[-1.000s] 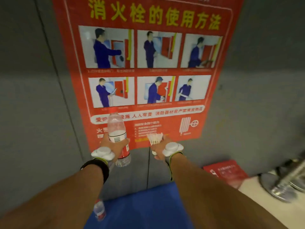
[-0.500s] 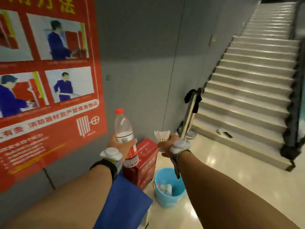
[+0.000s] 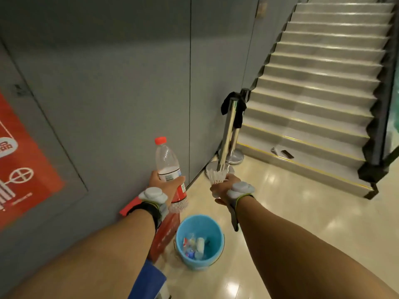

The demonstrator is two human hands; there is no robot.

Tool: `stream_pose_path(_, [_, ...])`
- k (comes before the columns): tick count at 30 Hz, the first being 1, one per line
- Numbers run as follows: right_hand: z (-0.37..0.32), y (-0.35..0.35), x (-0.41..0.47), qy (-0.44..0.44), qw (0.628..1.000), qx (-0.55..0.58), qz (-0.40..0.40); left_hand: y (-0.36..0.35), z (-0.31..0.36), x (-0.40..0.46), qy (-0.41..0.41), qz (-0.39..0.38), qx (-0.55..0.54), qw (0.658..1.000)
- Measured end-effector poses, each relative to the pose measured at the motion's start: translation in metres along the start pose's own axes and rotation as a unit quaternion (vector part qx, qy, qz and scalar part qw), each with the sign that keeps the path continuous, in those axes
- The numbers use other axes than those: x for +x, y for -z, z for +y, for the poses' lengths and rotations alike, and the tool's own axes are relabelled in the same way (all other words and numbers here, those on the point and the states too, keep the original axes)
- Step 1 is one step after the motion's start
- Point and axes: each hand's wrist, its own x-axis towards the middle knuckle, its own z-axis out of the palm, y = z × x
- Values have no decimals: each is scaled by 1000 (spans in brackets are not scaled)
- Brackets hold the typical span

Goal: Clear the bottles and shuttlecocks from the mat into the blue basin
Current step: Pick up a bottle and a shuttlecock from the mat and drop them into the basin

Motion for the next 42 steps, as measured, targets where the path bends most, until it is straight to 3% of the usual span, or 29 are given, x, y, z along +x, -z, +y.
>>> stream_pose_path(4, [-22, 20, 57, -21, 998, -57, 4, -42, 8, 36, 26, -7, 25, 999])
stream_pose_path(8, [-19, 23, 102, -60, 998, -13, 10, -62, 10, 59, 27, 18, 49, 998])
stream_pose_path(17, [19, 12, 191, -55, 996, -64, 3, -88, -77, 132, 108, 1, 82, 991])
stream_pose_path(21, [86, 4, 236, -52, 993, -100, 33, -111, -131, 142, 135, -9, 109, 985])
stream_pose_path(32, [331, 10, 402, -141, 975, -153, 72, -183, -406, 236, 189, -33, 142, 971])
stream_pose_path(36, [407, 15, 450, -162, 972, -142, 98, -209, -471, 252, 215, -55, 132, 966])
stream_pose_path(39, [441, 16, 464, -186, 964, -165, 96, -218, -513, 253, 263, -59, 128, 954])
stream_pose_path(42, [433, 12, 462, -186, 959, -182, 116, -220, -514, 253, 297, -58, 135, 943])
